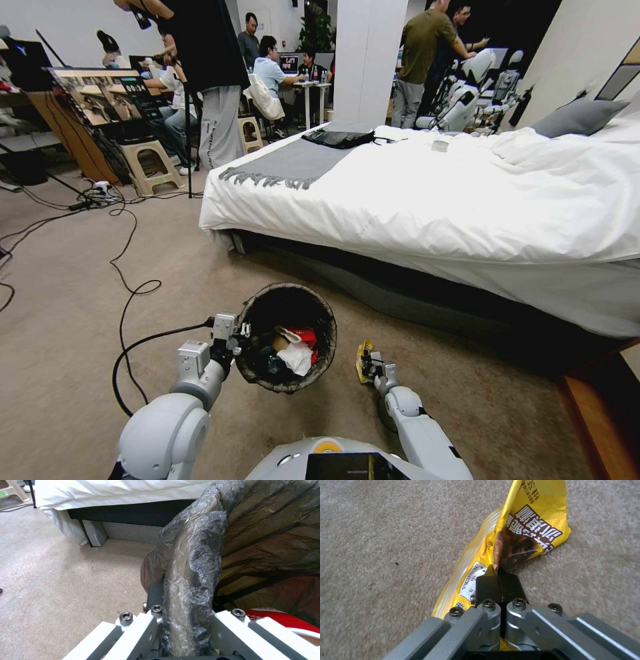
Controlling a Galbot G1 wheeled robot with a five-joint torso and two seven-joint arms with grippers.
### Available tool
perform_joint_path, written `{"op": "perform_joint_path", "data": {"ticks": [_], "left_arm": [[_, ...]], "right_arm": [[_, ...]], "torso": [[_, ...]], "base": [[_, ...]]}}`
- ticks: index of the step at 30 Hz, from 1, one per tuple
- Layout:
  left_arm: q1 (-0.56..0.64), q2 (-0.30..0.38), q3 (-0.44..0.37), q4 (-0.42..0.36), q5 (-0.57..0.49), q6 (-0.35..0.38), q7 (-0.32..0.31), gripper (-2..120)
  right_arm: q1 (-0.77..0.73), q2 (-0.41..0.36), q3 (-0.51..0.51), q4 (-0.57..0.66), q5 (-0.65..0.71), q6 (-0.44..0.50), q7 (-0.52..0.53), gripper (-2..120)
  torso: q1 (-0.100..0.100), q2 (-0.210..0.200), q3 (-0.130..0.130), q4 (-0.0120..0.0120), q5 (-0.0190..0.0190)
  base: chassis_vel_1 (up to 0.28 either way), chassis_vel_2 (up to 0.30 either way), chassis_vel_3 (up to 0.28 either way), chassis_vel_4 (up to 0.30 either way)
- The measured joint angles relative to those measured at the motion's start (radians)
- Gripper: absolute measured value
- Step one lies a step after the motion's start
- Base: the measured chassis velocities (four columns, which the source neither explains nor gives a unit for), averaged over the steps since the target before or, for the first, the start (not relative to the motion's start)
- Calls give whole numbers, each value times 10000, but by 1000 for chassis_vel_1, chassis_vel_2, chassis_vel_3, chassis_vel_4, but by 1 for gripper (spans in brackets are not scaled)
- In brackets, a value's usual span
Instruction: Pick up the trash bin, then pick up the garbage from the floor and place it into the trash bin.
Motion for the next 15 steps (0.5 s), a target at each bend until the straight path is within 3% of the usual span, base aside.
{"op": "perform_joint_path", "data": {"ticks": [15], "left_arm": [[49, -17, 37, -40, 119, 19, -8, 1]], "right_arm": [[-1510, -654, 1038, 4203, 1334, -360, -68, 0]], "torso": [[1, 0, 0, -4, -8]], "base": [[0, 0, 0, 0]]}}
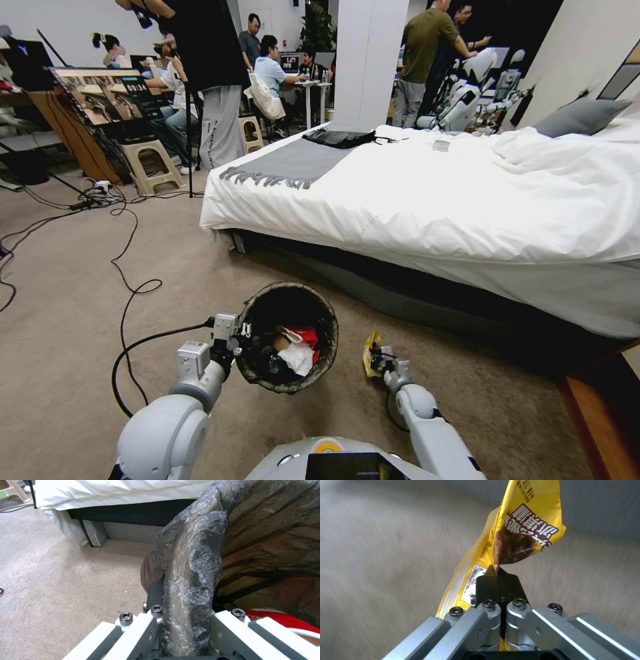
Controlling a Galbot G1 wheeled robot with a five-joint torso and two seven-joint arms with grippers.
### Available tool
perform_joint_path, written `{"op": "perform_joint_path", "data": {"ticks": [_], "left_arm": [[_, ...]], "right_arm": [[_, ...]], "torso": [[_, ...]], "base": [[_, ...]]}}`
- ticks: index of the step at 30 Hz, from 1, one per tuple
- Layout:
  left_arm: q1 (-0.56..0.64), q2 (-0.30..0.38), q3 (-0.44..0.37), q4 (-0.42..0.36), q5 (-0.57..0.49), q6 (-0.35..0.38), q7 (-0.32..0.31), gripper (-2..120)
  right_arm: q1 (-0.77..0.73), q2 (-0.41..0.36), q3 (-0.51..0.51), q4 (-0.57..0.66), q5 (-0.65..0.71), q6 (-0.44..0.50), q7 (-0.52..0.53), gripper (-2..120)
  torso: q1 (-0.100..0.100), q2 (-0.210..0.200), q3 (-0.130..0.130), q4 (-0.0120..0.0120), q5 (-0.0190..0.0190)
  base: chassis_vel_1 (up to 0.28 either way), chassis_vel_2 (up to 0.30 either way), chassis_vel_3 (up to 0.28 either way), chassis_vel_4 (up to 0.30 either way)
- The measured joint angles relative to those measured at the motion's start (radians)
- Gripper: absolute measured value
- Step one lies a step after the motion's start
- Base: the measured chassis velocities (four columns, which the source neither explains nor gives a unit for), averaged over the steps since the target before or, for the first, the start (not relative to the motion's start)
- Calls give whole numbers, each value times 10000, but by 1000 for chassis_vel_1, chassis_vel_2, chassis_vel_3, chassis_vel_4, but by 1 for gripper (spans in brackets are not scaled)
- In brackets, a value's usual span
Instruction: Pick up the trash bin, then pick up the garbage from the floor and place it into the trash bin.
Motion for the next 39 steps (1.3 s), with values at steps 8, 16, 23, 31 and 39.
{"op": "perform_joint_path", "data": {"ticks": [8, 16, 23, 31, 39], "left_arm": [[38, 65, -60, -29, 23, 15, -11, 1], [81, 63, -51, -34, 31, 28, -28, 1], [76, 29, 12, -26, 40, 40, -42, 1], [54, 20, 57, 18, 40, 49, -52, 1], [21, 25, 79, 78, 42, 51, -57, 1]], "right_arm": [[-348, -177, 317, 2054, -119, 299, -12, 0], [-516, -342, 184, 4368, -102, 51, 52, 0], [-575, -416, -412, 6232, -35, -272, 256, 0], [-443, -537, -1661, 7909, 573, -1229, 663, 0], [-221, -653, -2527, 8687, 625, -1719, 352, 0]], "torso": [[0, 0, 0, -1, -1], [0, 0, -1, 0, -2], [0, 0, 0, -1, -3], [0, 0, -1, 0, -3], [0, 0, 0, 0, -2]], "base": [[0, 0, 0, 0], [0, 0, 0, 0], [0, 0, 0, 0], [0, 0, 0, 0], [0, 0, 0, 0]]}}
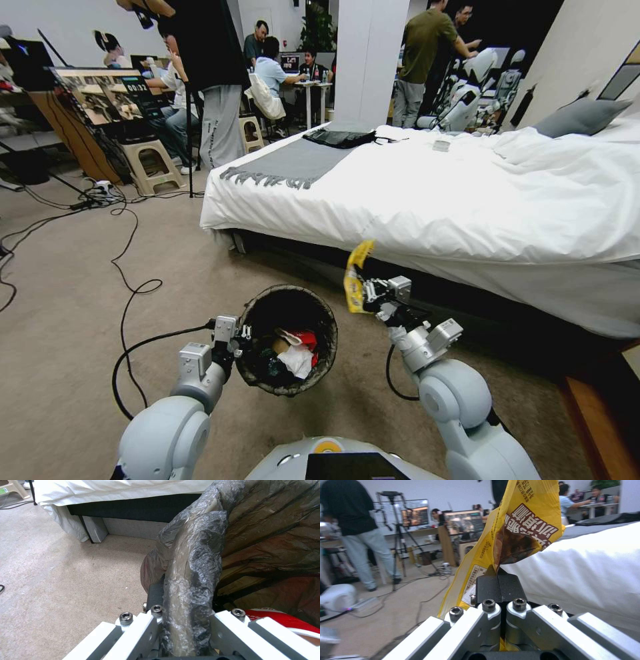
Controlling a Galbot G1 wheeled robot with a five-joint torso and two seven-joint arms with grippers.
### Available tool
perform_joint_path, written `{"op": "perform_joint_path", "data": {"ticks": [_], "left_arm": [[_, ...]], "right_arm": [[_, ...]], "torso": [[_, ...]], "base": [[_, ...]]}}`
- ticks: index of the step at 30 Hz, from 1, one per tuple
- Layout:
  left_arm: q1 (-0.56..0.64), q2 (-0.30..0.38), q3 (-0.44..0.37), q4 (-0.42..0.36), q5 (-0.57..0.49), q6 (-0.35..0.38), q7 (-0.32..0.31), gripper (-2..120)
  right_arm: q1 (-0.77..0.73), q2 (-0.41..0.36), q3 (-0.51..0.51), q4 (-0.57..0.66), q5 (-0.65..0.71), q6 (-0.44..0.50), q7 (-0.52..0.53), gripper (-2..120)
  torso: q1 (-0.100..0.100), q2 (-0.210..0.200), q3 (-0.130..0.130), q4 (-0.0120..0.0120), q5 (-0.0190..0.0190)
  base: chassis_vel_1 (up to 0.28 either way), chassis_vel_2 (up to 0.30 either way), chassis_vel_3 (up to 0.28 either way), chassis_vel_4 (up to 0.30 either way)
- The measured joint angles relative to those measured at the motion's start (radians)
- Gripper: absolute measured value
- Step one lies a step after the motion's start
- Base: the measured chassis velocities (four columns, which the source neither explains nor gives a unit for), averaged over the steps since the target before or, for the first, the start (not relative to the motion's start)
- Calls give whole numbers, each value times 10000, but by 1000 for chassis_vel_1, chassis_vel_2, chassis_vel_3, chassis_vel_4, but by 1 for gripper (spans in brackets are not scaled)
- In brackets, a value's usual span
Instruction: Pick up the trash bin, then pick up the garbage from the floor and place it into the trash bin.
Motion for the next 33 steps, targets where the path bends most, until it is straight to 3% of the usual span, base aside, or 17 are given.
{"op": "perform_joint_path", "data": {"ticks": [14, 33], "left_arm": [[-64, -15, 22, 52, 0, 0, 2, 1], [-80, -7, 9, 67, -47, -6, 13, 1]], "right_arm": [[-43, -179, -2091, -468, -1037, -51, -467, 0], [-135, -144, -2664, -1312, -1903, 266, -405, 3]], "torso": [[0, 0, 0, 0, 1], [0, 0, 0, -1, 0]], "base": [[0, 0, 0, 0], [0, 0, 0, 0]]}}
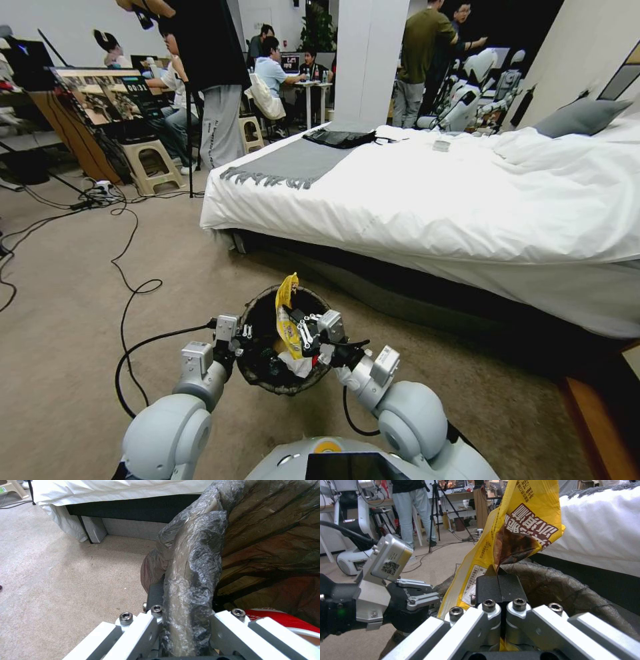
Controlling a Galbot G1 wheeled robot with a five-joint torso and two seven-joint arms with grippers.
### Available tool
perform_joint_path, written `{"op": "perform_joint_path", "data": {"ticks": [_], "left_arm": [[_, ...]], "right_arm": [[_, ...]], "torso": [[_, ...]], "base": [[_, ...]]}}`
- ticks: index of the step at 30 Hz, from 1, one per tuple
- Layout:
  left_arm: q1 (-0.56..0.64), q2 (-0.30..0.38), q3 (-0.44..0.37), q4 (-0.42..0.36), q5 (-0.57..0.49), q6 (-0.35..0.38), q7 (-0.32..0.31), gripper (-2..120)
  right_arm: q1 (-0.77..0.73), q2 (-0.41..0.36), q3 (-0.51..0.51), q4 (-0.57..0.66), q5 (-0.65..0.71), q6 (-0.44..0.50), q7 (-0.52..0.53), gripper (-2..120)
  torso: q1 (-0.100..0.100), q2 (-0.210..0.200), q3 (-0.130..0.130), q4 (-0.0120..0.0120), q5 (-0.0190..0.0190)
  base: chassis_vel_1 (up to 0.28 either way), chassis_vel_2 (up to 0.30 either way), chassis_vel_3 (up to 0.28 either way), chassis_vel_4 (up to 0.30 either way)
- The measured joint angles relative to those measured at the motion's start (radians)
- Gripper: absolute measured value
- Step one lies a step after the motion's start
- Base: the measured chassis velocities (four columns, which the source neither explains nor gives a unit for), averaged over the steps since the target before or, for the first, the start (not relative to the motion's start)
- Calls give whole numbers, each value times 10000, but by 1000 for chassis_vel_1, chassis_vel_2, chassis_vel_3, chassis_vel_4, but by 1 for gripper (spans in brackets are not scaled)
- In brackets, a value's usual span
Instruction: Pick up the trash bin, then pick up the garbage from the floor and place it into the trash bin.
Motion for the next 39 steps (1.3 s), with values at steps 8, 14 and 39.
{"op": "perform_joint_path", "data": {"ticks": [8, 14, 39], "left_arm": [[-20, 38, -17, 2, -41, 0, 3, 1], [-29, 42, -18, 10, -56, 2, 3, 1], [-14, 43, -25, -34, -64, 5, -19, 1]], "right_arm": [[26, 77, -152, -73, -70, -32, 115, 32], [-27, 130, -143, -18, -121, -40, 182, 57], [-421, 171, 218, 759, -336, 64, 260, 100]], "torso": [[0, 0, 0, 0, 0], [0, 0, 0, 0, 0], [0, 0, 0, 0, 1]], "base": [[0, 0, 0, 0], [0, 0, 0, 0], [0, 0, 0, 0]]}}
